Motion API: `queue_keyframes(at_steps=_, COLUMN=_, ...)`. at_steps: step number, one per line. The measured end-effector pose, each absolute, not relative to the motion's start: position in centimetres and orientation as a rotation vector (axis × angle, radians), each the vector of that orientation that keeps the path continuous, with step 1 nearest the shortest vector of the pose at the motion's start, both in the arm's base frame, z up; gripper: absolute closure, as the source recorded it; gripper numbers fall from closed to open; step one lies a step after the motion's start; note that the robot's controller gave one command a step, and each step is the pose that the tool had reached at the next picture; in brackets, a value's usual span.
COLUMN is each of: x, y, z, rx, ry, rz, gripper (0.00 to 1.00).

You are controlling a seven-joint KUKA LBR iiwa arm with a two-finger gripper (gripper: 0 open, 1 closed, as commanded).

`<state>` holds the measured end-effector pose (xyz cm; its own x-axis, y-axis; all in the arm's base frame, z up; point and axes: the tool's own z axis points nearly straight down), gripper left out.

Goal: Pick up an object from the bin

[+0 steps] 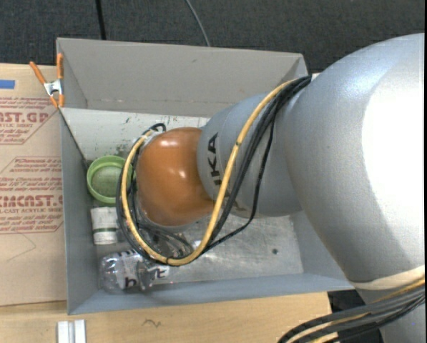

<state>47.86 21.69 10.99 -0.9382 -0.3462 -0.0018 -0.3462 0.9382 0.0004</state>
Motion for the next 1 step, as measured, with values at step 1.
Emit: queue_keyframes(at_steps=1, x=49.09, y=21.63, z=7.15, rx=-0.450, ry=3.111, rz=-0.005, gripper=0.00)
